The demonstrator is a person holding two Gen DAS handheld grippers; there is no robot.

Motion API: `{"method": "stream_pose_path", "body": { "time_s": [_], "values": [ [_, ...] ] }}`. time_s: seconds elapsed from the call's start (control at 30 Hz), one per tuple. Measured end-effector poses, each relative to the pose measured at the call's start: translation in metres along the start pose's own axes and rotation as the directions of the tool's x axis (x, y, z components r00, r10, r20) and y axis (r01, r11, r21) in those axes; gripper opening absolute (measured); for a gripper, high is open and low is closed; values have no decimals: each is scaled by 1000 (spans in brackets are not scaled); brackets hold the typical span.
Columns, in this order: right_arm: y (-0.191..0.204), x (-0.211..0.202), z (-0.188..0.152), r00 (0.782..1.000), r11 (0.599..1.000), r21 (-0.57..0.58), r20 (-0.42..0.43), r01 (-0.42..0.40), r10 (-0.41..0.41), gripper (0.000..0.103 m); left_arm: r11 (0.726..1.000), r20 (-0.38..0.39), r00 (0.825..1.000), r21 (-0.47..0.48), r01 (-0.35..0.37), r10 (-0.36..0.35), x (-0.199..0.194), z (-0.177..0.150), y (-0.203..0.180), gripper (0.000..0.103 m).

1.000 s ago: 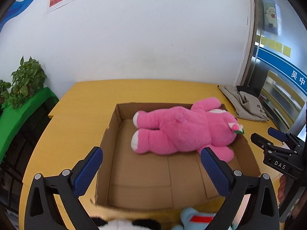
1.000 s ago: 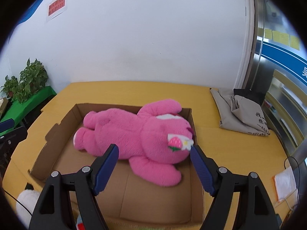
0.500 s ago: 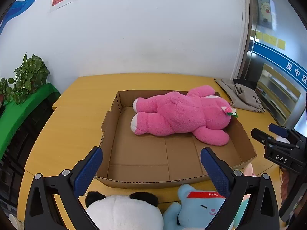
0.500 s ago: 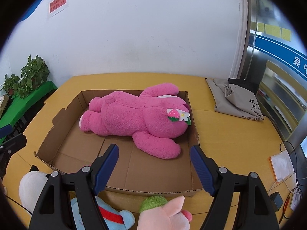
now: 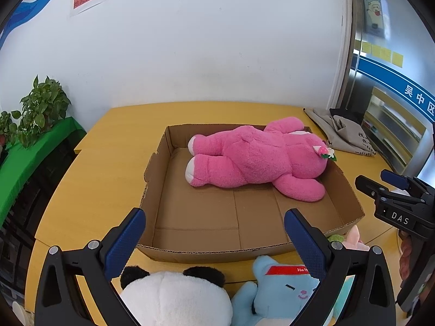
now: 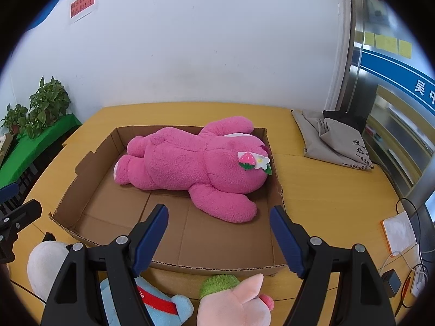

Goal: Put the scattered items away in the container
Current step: 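Move both grippers back toward the white panda plush on the table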

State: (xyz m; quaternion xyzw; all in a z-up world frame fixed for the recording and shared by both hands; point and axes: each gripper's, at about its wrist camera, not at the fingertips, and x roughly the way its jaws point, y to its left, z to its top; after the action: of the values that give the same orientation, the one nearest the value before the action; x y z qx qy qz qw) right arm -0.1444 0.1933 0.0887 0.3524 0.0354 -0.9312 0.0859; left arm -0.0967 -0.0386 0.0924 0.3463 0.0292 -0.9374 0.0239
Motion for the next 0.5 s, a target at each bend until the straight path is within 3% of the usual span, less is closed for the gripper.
{"method": "stream_pose_path", "body": {
  "time_s": [0.5],
  "values": [
    [1, -12, -8, 1000, 1000, 0, 0, 8, -8, 77, 1000, -4, 1000, 10, 5, -5, -12, -10, 2, 103]
  ]
}}
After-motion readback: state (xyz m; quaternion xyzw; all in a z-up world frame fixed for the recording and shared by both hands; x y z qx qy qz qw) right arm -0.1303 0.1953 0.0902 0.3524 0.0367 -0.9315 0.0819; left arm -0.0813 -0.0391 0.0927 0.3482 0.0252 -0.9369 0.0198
